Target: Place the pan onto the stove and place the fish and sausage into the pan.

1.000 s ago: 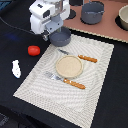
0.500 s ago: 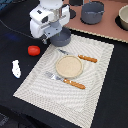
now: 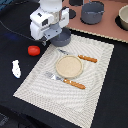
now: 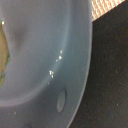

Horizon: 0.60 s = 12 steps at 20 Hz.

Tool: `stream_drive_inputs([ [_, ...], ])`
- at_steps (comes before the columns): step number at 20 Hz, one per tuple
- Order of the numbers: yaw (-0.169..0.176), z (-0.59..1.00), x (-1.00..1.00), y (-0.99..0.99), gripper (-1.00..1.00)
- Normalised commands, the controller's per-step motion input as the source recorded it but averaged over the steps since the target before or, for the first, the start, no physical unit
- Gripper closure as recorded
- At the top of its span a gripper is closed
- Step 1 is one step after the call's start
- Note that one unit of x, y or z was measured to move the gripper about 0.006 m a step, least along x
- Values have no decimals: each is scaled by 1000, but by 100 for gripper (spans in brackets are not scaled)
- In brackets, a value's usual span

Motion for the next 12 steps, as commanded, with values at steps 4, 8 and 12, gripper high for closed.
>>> stream_drive_inputs([
  [4, 0, -67, -59, 7, 100],
  [8, 0, -90, -65, 1, 100],
  [12, -3, -178, -28, 8, 100],
])
